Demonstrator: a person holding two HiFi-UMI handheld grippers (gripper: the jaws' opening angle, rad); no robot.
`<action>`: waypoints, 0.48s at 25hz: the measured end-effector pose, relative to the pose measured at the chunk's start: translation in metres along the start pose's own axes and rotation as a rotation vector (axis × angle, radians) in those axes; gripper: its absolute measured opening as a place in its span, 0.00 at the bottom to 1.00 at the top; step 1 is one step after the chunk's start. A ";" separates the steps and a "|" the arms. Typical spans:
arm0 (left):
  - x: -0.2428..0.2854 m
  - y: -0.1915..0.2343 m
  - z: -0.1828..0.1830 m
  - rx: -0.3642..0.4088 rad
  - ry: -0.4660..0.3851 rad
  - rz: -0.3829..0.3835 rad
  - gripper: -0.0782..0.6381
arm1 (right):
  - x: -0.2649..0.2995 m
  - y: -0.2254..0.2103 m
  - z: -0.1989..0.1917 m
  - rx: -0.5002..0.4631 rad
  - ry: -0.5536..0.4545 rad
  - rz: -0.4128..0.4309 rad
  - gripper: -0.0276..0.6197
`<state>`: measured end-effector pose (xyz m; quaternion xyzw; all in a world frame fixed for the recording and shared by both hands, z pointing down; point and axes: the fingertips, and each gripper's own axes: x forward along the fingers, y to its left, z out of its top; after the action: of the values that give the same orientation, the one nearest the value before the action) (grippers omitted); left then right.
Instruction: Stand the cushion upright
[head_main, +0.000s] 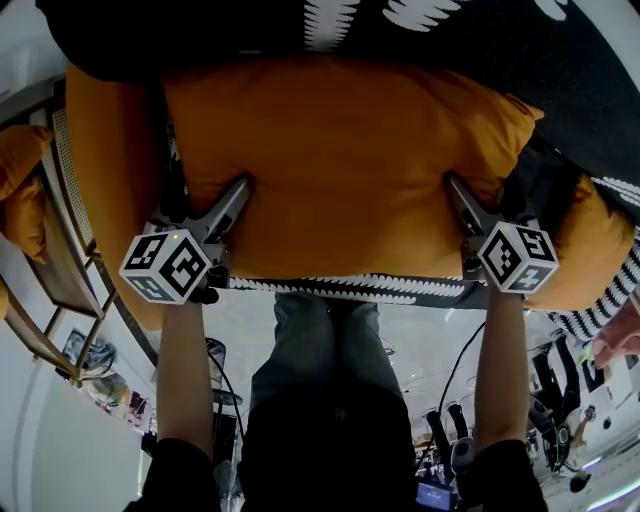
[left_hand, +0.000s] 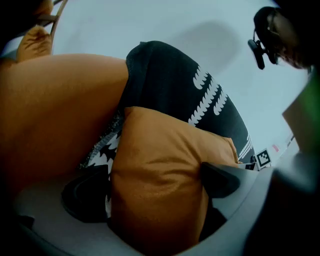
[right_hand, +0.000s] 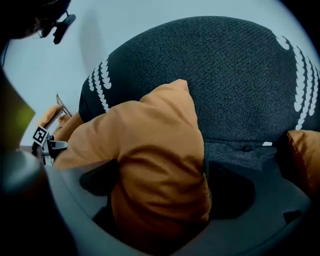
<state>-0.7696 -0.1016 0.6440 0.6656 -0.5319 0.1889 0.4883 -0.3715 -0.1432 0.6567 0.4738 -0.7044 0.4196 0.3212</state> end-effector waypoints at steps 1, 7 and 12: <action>0.002 0.001 -0.002 -0.030 0.012 -0.016 0.90 | 0.002 0.000 -0.001 0.015 0.010 0.017 0.88; 0.005 0.002 -0.006 -0.072 0.032 -0.081 0.90 | 0.005 0.006 -0.003 0.024 -0.022 0.042 0.88; -0.005 -0.014 -0.007 -0.048 -0.006 -0.149 0.76 | -0.008 0.017 -0.005 0.026 -0.049 0.126 0.80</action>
<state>-0.7570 -0.0940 0.6372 0.6921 -0.4866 0.1372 0.5151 -0.3840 -0.1321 0.6473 0.4430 -0.7350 0.4362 0.2705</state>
